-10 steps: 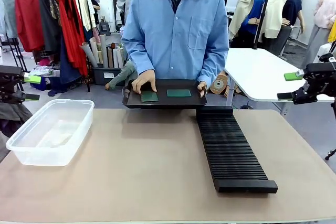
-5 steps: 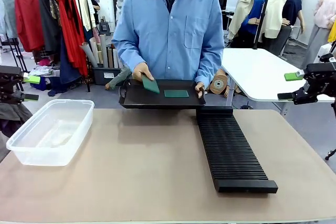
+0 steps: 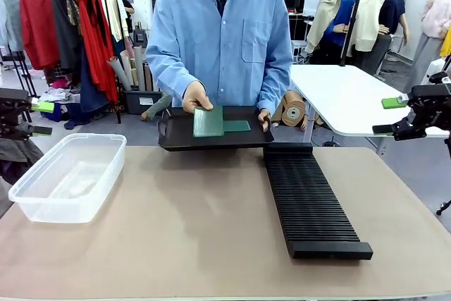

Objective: Sort PCBs into racks and boxes based on the side picked up.
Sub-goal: Pick up the Blank PCB handed by the Human.

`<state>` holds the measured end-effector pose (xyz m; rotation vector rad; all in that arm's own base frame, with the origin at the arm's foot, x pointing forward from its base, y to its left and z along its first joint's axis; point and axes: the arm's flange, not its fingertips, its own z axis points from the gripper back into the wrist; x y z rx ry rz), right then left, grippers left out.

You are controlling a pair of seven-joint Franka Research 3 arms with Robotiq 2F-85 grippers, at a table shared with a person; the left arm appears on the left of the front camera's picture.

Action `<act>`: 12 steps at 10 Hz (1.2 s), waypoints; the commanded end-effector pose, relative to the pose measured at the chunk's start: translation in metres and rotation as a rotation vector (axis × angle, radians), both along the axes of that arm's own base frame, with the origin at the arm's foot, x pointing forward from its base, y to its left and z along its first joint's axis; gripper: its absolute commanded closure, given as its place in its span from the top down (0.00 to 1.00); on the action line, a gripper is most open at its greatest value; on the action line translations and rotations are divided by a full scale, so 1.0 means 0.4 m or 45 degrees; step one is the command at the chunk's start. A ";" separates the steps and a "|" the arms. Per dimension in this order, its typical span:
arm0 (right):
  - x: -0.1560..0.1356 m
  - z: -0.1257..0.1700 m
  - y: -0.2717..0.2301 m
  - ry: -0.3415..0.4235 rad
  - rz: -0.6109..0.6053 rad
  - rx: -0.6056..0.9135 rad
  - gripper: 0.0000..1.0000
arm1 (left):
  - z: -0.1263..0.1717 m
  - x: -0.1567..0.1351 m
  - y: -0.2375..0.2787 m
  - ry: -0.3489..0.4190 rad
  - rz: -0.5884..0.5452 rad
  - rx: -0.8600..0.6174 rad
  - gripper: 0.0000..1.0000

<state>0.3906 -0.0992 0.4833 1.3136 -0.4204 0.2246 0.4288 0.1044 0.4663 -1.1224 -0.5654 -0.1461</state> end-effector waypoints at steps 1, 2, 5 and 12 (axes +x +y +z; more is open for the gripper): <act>0.000 0.004 -0.001 -0.006 0.001 0.004 1.00 | 0.001 -0.001 0.002 -0.003 0.000 -0.005 1.00; 0.000 0.004 -0.001 -0.006 0.001 0.004 1.00 | 0.001 -0.001 0.002 -0.003 0.000 -0.005 1.00; 0.000 0.004 -0.001 -0.006 0.001 0.004 1.00 | 0.001 -0.001 0.002 -0.003 0.000 -0.005 1.00; 0.000 0.004 -0.001 -0.006 0.001 0.004 1.00 | -0.041 0.064 -0.087 -0.029 0.015 -0.114 1.00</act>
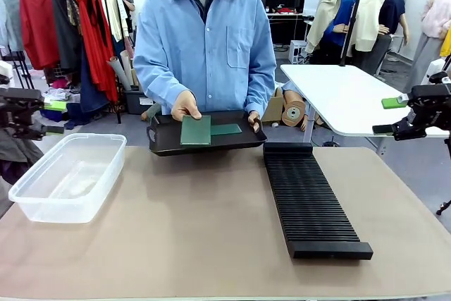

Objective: Sort PCBs into racks and boxes based on the side picked up.
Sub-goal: Pick up the Blank PCB handed by the Human.

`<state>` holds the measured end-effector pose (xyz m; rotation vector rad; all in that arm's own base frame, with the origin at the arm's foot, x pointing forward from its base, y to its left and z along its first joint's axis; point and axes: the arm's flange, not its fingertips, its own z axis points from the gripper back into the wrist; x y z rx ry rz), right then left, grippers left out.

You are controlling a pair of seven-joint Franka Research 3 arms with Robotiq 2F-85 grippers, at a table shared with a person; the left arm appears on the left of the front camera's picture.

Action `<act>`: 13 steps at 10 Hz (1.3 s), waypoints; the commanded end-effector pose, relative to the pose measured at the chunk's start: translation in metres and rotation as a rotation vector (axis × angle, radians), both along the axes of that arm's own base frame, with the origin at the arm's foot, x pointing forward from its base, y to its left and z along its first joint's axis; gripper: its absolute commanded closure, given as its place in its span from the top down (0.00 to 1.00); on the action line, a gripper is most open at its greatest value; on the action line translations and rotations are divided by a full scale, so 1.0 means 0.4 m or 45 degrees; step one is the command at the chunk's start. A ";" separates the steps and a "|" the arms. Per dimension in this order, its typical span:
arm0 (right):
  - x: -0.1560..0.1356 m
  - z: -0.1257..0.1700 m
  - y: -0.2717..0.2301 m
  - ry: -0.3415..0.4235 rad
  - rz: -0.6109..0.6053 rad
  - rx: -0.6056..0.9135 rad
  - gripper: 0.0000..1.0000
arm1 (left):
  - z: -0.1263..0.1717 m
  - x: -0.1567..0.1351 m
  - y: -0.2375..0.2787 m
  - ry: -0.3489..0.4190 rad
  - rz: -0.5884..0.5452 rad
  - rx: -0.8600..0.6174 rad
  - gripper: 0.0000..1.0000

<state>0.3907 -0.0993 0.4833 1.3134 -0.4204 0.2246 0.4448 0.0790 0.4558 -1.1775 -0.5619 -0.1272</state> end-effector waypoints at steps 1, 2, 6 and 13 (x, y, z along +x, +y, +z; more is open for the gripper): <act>0.000 0.004 -0.001 -0.006 0.001 0.004 1.00 | -0.027 0.039 -0.055 -0.044 0.009 -0.054 1.00; 0.000 0.004 -0.001 -0.006 0.001 0.004 1.00 | -0.044 0.055 -0.084 -0.028 0.000 -0.057 1.00; 0.000 0.004 -0.001 -0.006 0.001 0.004 1.00 | -0.129 0.111 -0.201 -0.004 -0.087 -0.127 1.00; 0.000 0.004 -0.001 -0.006 0.001 0.004 1.00 | -0.230 0.180 -0.391 0.108 -0.296 -0.152 1.00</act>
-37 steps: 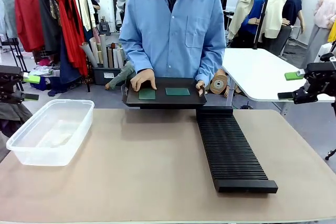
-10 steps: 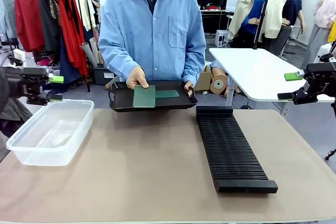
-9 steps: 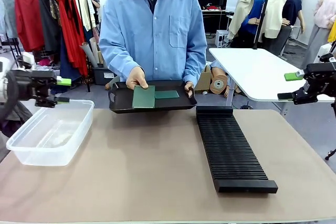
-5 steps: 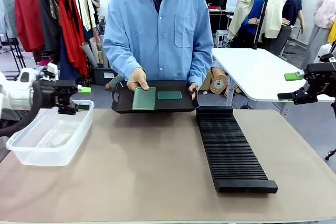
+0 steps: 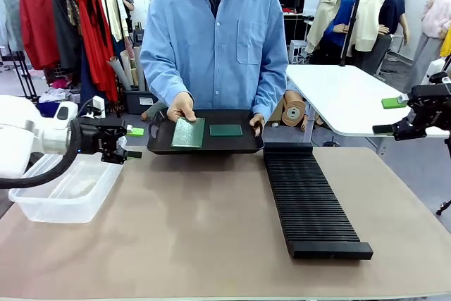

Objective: Sort PCBs into racks and boxes based on the side picked up.
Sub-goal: Pick up the Blank PCB handed by the Human.

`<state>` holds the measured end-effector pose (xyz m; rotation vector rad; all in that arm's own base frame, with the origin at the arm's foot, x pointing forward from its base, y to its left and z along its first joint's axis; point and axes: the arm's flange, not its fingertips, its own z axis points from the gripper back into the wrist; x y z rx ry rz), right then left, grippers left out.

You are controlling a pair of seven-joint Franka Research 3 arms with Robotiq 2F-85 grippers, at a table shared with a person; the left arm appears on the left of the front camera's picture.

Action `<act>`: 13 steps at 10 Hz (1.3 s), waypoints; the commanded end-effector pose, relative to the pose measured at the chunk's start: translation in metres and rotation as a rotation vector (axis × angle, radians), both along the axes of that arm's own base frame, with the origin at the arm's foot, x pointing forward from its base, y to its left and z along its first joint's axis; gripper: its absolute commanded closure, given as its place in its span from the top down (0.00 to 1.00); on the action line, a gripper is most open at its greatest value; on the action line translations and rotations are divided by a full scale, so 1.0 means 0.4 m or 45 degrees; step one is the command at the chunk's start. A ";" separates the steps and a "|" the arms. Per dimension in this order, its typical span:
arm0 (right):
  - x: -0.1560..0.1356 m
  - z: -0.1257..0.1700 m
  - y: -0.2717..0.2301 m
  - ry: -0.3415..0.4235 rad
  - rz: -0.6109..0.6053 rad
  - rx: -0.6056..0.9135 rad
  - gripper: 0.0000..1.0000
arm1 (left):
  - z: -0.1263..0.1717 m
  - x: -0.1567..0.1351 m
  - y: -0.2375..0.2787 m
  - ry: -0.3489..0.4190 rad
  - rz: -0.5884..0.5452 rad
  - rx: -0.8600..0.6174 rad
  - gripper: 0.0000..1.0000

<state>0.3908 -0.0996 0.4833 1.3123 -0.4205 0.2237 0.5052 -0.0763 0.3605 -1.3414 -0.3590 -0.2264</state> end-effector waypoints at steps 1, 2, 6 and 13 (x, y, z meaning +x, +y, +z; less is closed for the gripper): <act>-0.001 0.004 0.000 -0.006 0.002 0.005 1.00 | 0.008 0.045 -0.019 -0.021 -0.025 -0.041 1.00; -0.001 0.004 0.000 -0.006 0.002 0.005 1.00 | 0.006 0.057 -0.037 -0.014 -0.024 -0.062 1.00; -0.001 0.004 0.000 -0.006 0.002 0.005 1.00 | -0.003 0.096 -0.113 -0.036 -0.119 -0.111 1.00; -0.001 0.004 0.000 -0.006 0.002 0.005 1.00 | -0.014 0.121 -0.188 -0.053 -0.171 -0.152 1.00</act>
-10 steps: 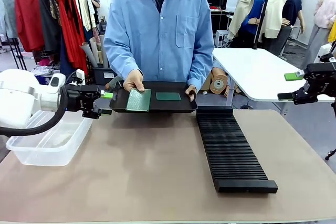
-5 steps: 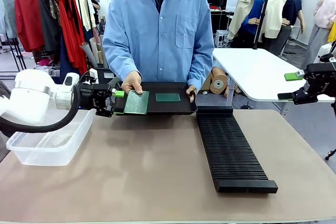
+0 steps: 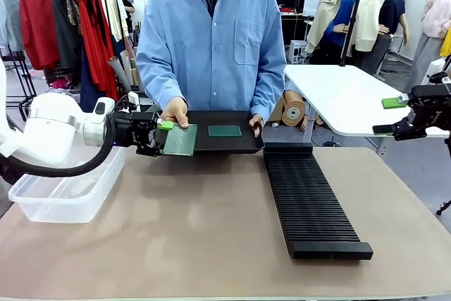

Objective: Sort PCBs into racks and boxes based on the side picked up.
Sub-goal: Pick up the Blank PCB handed by the Human.

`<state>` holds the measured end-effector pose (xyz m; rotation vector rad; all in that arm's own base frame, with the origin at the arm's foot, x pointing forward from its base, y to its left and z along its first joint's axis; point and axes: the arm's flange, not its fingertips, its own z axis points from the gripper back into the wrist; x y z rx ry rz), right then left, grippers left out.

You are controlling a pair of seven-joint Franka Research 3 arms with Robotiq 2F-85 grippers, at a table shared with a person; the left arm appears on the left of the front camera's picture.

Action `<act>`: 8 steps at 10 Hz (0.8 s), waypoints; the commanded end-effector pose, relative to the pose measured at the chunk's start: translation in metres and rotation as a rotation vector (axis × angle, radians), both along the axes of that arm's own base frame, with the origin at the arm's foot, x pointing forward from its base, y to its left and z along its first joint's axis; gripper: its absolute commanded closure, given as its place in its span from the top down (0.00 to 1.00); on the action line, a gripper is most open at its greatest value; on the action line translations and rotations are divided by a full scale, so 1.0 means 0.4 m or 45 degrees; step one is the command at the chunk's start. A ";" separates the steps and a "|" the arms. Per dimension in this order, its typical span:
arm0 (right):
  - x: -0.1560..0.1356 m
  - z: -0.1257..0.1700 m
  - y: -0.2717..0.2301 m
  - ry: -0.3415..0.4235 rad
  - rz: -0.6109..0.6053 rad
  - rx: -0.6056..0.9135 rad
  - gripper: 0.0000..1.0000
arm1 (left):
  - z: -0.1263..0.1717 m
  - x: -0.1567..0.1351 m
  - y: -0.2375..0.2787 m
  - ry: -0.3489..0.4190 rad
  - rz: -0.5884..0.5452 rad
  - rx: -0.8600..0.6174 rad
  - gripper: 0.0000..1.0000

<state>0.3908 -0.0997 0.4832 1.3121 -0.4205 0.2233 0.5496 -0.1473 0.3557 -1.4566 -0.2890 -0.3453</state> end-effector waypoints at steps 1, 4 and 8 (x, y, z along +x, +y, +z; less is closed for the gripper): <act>-0.001 0.004 0.000 -0.006 0.002 0.006 1.00 | -0.004 0.012 -0.015 -0.030 0.013 -0.043 0.96; -0.001 0.004 0.000 -0.006 0.002 0.006 1.00 | -0.007 0.016 -0.017 -0.015 0.018 -0.055 0.45; -0.001 0.004 0.000 -0.006 0.002 0.006 1.00 | -0.011 0.015 -0.017 0.008 0.009 -0.052 0.00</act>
